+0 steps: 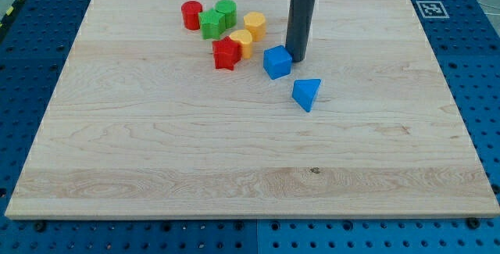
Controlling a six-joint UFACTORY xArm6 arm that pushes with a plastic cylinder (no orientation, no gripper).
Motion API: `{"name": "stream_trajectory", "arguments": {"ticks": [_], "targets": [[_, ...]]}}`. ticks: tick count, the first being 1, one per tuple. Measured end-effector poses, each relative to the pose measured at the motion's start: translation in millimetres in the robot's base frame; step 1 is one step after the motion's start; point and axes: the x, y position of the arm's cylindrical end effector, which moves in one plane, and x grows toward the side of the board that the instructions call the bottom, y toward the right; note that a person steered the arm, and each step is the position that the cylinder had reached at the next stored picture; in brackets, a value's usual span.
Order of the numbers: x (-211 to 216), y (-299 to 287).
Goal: Move the blue cube to the left of the blue triangle
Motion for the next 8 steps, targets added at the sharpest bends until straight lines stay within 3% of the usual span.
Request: {"name": "stream_trajectory", "arguments": {"ticks": [8], "targets": [[-2.8,-21.7]]}}
